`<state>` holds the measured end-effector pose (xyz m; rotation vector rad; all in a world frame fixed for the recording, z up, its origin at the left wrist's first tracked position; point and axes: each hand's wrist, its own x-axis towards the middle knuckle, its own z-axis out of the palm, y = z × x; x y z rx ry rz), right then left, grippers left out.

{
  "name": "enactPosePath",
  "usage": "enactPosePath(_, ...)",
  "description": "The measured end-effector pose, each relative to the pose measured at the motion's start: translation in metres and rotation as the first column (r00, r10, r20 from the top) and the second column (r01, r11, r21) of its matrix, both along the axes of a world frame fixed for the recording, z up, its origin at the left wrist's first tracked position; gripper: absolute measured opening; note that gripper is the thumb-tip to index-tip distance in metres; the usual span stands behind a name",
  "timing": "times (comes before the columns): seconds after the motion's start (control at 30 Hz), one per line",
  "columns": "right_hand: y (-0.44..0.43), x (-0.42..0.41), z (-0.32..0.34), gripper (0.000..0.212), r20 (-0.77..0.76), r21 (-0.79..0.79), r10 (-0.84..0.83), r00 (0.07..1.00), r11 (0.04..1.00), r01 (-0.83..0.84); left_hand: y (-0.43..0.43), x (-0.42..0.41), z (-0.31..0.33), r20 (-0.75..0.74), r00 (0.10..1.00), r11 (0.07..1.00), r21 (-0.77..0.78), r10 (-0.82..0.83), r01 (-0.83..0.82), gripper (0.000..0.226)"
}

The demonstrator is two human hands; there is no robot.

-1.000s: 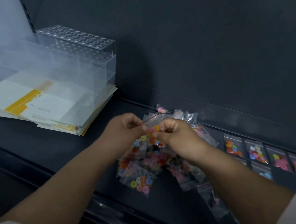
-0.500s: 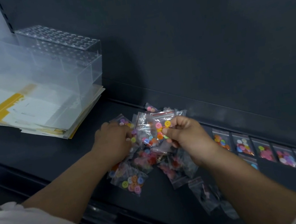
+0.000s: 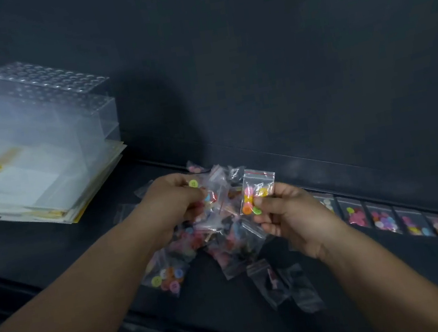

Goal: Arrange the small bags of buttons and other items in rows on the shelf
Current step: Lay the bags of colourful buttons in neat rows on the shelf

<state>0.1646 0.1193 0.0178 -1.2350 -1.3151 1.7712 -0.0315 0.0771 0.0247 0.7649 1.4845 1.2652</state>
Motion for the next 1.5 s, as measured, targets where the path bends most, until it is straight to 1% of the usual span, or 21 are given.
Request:
enactPosePath(0.1, -0.003, 0.034, 0.003, 0.008, -0.013, -0.037, -0.049, 0.999, 0.998, 0.049, 0.004, 0.023, 0.002, 0.036, 0.998, 0.999, -0.003, -0.046, 0.046, 0.014)
enactPosePath(0.2, -0.006, 0.073, 0.004, 0.008, -0.016, -0.028, -0.139, 0.990, 0.990, 0.138, 0.009, 0.046, 0.001, 0.018, 0.998, 0.998, 0.003, -0.058, 0.058, 0.016)
enactPosePath(0.27, -0.008, 0.101, 0.003, 0.008, 0.007, -0.010, -0.192, 0.981, 0.981, 0.192, 0.014, 0.063, 0.000, 0.021, 0.999, 0.999, 0.005, -0.048, 0.047, 0.016)
enactPosePath(0.33, -0.012, 0.127, 0.000, 0.009, 0.065, 0.009, -0.254, 0.965, 0.967, 0.254, 0.018, 0.079, -0.001, 0.035, 0.999, 1.000, -0.002, -0.022, 0.022, 0.019)
enactPosePath(0.4, -0.015, 0.149, -0.008, 0.011, 0.157, 0.036, -0.326, 0.932, 0.945, 0.324, 0.020, 0.094, 0.000, 0.064, 0.998, 1.000, -0.014, 0.002, -0.001, 0.020)
enactPosePath(0.53, -0.018, 0.177, -0.028, 0.014, 0.330, 0.093, -0.373, 0.867, 0.927, 0.364, 0.021, 0.119, 0.002, 0.099, 0.995, 0.999, -0.033, -0.007, 0.010, 0.014)
enactPosePath(0.7, -0.018, 0.186, -0.037, 0.020, 0.393, 0.205, -0.430, 0.813, 0.903, 0.378, 0.020, 0.141, 0.001, 0.100, 0.994, 0.998, -0.054, -0.036, 0.041, 0.010)
enactPosePath(0.8, -0.016, 0.189, -0.043, 0.016, 0.502, 0.310, -0.446, 0.740, 0.892, 0.328, 0.020, 0.150, -0.002, 0.095, 0.995, 0.997, -0.069, -0.032, 0.039, 0.015)
enactPosePath(0.9, -0.015, 0.194, -0.045, 0.010, 0.645, 0.401, -0.432, 0.630, 0.894, 0.202, 0.020, 0.158, -0.004, 0.076, 0.997, 0.997, -0.072, -0.032, 0.038, 0.015)
enactPosePath(0.97, -0.018, 0.199, -0.045, 0.015, 0.719, 0.463, -0.427, 0.548, 0.883, 0.080, 0.019, 0.163, -0.004, 0.053, 0.998, 0.997, -0.068, -0.042, 0.045, 0.012)
enactPosePath(1.03, -0.022, 0.206, -0.047, 0.027, 0.731, 0.549, -0.462, 0.502, 0.835, -0.030, 0.019, 0.168, -0.004, 0.043, 0.998, 0.997, -0.063, -0.045, 0.048, 0.009)
enactPosePath(1.07, -0.023, 0.209, -0.048, 0.028, 0.711, 0.601, -0.485, 0.509, 0.795, -0.082, 0.019, 0.170, -0.004, 0.041, 0.998, 0.997, -0.062, -0.044, 0.046, 0.009)
enactPosePath(1.1, -0.023, 0.212, -0.050, 0.024, 0.688, 0.646, -0.494, 0.532, 0.750, -0.141, 0.019, 0.173, -0.003, 0.040, 0.998, 0.997, -0.060, -0.044, 0.046, 0.009)
enactPosePath(1.17, -0.023, 0.217, -0.056, 0.015, 0.669, 0.680, -0.451, 0.591, 0.692, -0.242, 0.018, 0.178, -0.002, 0.043, 0.998, 0.997, -0.059, -0.045, 0.047, 0.012)
enactPosePath(1.23, -0.019, 0.220, -0.059, 0.017, 0.678, 0.669, -0.381, 0.628, 0.673, -0.314, 0.018, 0.184, 0.000, 0.052, 0.998, 0.997, -0.064, -0.044, 0.047, 0.011)
enactPosePath(1.33, -0.014, 0.220, -0.062, 0.022, 0.707, 0.627, -0.287, 0.646, 0.676, -0.387, 0.018, 0.191, 0.001, 0.066, 0.997, 0.996, -0.078, -0.036, 0.041, 0.009)
enactPosePath(1.5, -0.008, 0.216, -0.067, 0.025, 0.689, 0.644, -0.269, 0.673, 0.652, -0.399, 0.020, 0.197, 0.000, 0.083, 0.996, 0.994, -0.103, -0.031, 0.039, 0.004)
